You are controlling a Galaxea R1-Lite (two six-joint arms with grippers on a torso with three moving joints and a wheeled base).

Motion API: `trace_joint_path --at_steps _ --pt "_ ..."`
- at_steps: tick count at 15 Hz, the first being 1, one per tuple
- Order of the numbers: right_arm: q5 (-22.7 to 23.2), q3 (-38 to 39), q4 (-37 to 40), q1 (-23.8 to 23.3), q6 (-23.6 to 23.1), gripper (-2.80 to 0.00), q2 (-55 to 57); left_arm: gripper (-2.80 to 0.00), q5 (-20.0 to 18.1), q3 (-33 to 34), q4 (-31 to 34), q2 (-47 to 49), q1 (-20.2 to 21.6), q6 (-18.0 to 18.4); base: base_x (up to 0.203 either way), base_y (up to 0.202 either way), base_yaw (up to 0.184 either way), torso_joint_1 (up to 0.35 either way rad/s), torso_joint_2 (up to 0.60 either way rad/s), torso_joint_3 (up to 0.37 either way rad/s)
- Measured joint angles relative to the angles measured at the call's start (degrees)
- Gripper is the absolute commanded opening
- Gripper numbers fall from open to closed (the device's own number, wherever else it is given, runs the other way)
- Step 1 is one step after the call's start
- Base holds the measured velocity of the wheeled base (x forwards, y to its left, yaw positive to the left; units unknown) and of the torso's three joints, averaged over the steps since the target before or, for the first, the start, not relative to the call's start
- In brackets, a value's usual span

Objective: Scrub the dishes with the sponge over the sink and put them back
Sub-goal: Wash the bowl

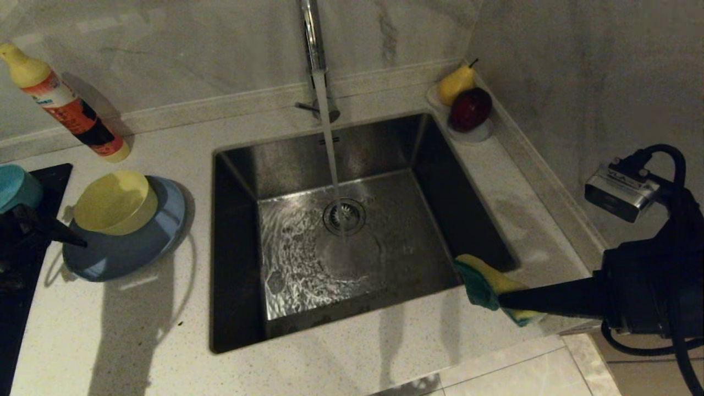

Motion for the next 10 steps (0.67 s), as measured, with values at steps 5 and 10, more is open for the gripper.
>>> trace_joint_path --at_steps 5,10 --pt "0.0 0.4 0.0 -0.4 0.0 -2.80 -0.1 0.00 -0.6 0.8 -0.3 2.1 -0.4 -0.6 0.000 0.000 0.000 0.000 0.00 0.000" --pt "0.0 0.9 -0.6 -0.5 -0.1 -2.80 0.3 0.00 -1.0 0.8 -3.2 4.0 -0.7 -2.6 0.000 0.000 0.000 0.000 0.00 0.000"
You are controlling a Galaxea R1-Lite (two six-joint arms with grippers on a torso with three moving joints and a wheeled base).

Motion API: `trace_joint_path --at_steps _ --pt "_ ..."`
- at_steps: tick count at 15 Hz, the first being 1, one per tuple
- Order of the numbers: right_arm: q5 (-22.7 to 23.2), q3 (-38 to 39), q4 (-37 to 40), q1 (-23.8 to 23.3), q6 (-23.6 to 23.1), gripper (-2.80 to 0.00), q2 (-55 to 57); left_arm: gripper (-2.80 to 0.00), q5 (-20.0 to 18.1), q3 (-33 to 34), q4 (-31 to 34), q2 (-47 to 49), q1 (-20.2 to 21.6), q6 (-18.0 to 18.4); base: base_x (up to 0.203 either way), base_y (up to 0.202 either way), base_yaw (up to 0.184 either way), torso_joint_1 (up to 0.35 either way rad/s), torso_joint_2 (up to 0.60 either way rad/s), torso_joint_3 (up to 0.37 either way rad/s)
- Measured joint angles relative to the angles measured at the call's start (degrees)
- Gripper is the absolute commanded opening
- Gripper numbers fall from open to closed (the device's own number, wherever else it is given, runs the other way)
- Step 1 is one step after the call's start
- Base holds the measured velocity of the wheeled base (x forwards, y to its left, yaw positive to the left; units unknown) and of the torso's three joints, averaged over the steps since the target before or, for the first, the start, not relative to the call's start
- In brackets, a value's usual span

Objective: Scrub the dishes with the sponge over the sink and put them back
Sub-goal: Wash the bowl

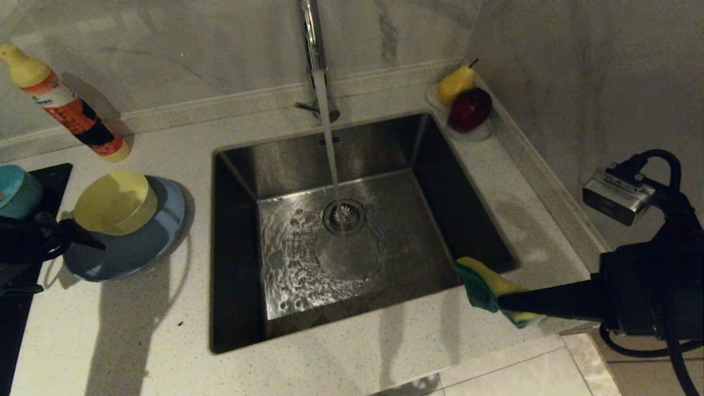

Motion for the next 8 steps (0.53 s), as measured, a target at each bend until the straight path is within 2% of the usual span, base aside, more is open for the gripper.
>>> trace_joint_path --at_steps 2,6,8 --pt "0.0 0.3 -0.2 -0.1 0.1 -2.80 0.1 0.00 -0.5 0.0 -1.2 0.3 0.0 -1.2 0.000 0.000 0.000 0.000 0.00 0.000" --pt "0.0 1.0 -0.9 -0.2 0.1 -2.80 0.1 0.00 -6.6 -1.4 -1.7 -0.8 0.0 -4.7 0.000 0.000 0.000 0.000 0.00 0.000" --pt "0.0 1.0 -0.9 -0.2 0.0 -2.80 0.0 0.00 -8.6 -2.1 -1.7 -1.6 0.1 -6.7 0.000 0.000 0.000 0.000 0.00 0.000"
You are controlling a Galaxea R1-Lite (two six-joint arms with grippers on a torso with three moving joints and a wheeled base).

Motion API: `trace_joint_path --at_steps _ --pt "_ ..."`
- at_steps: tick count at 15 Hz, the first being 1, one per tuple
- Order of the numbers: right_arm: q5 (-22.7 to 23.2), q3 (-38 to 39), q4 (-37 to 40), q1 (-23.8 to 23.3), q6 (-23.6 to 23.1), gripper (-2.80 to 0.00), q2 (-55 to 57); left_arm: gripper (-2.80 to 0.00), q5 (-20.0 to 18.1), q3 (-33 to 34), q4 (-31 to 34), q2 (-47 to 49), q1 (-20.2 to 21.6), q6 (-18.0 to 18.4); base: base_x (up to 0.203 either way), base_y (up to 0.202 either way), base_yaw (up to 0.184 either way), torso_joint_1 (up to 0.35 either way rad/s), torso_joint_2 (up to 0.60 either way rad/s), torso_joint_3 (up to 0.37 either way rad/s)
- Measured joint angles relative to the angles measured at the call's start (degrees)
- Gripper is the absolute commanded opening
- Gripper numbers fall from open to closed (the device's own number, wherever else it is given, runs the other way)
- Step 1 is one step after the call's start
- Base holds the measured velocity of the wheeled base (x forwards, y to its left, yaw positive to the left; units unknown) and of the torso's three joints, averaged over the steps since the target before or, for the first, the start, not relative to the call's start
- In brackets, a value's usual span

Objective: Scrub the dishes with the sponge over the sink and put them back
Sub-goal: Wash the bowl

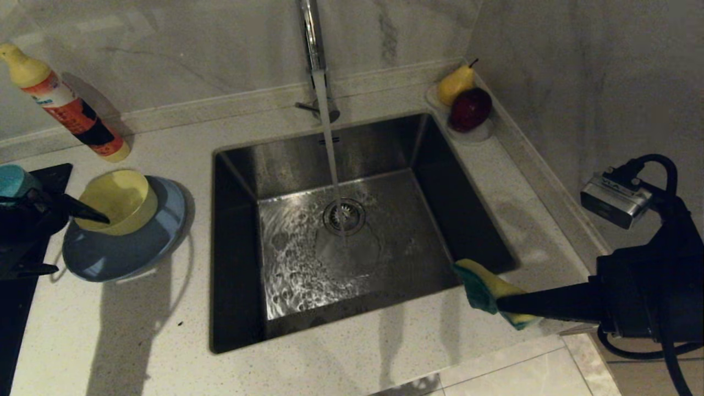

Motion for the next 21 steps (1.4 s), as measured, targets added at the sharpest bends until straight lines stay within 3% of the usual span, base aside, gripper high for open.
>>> trace_joint_path --at_steps 6,10,17,21 --pt "-0.1 0.1 0.0 -0.1 -0.1 -2.80 0.0 0.00 0.1 -3.4 -0.5 1.8 0.0 -6.8 0.000 0.000 0.000 0.000 0.00 0.000" --pt "0.0 0.4 -0.1 -0.5 -0.1 -2.80 0.4 0.00 0.2 -3.3 -6.5 3.2 0.0 -12.2 0.000 0.000 0.000 0.000 0.00 0.000" --pt "0.4 1.7 -3.2 -0.6 -0.1 -2.80 1.3 0.00 0.3 -3.8 -7.0 5.7 -0.1 -14.2 0.000 0.000 0.000 0.000 0.00 0.000" --pt "0.5 2.0 -3.4 -0.6 0.0 -2.80 1.4 0.00 2.2 -3.9 -7.5 6.6 -0.3 -14.1 0.000 0.000 0.000 0.000 0.00 0.000"
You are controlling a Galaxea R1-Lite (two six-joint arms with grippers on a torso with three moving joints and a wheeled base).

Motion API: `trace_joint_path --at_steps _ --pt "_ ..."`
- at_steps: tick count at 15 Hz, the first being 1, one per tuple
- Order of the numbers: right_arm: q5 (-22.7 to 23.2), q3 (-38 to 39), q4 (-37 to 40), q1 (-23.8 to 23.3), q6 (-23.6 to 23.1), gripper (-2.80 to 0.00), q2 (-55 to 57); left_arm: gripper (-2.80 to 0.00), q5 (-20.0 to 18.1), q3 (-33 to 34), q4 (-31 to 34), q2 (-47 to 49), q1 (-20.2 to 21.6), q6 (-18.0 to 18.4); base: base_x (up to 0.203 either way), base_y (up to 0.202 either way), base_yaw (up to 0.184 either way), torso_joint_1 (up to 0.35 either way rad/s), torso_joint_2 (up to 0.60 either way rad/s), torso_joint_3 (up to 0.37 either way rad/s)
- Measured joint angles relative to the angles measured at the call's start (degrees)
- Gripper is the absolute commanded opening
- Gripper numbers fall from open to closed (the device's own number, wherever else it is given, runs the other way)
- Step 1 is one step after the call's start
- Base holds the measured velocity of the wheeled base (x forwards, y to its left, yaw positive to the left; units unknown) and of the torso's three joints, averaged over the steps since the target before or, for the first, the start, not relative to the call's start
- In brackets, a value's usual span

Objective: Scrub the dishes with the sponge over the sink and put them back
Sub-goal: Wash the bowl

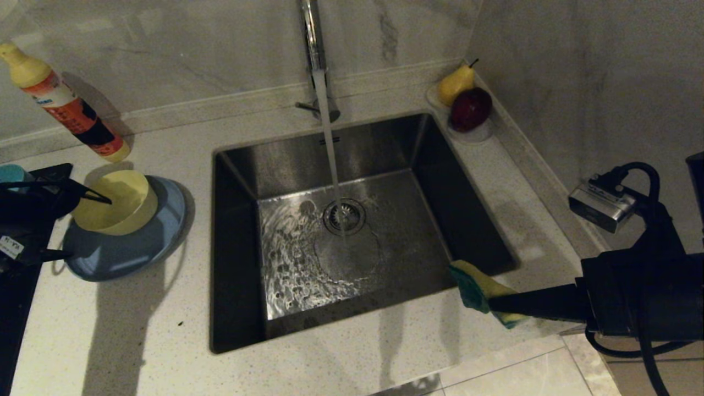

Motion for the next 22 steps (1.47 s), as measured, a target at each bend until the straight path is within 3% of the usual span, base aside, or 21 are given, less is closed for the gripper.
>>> trace_joint_path --at_steps 9,14,18,19,22 --pt "0.0 0.9 -0.5 -1.0 -0.1 -2.80 -0.2 0.00 0.3 0.8 -0.8 0.4 -1.3 0.0 0.000 0.000 0.000 0.000 0.00 0.000" --pt "0.1 1.0 -0.5 -1.0 -0.1 -2.80 -0.3 0.00 7.8 0.2 -0.8 2.8 -2.9 -0.2 0.000 0.000 0.000 0.000 0.00 0.000" --pt "0.7 0.9 -1.2 -1.0 -0.1 -2.80 -0.4 0.00 8.0 -1.3 -0.5 3.2 -3.4 -0.8 0.000 0.000 0.000 0.000 0.00 0.000" --pt "0.7 0.9 -1.2 -1.0 -0.1 -2.80 -0.4 -2.80 8.0 -1.5 -0.3 3.2 -3.5 -0.9 0.000 0.000 0.000 0.000 0.00 0.000" --pt "0.8 0.9 -1.2 -1.0 0.0 -2.80 -0.5 -2.80 8.0 -1.7 -0.4 3.0 -3.5 -1.5 0.000 0.000 0.000 0.000 0.00 0.000"
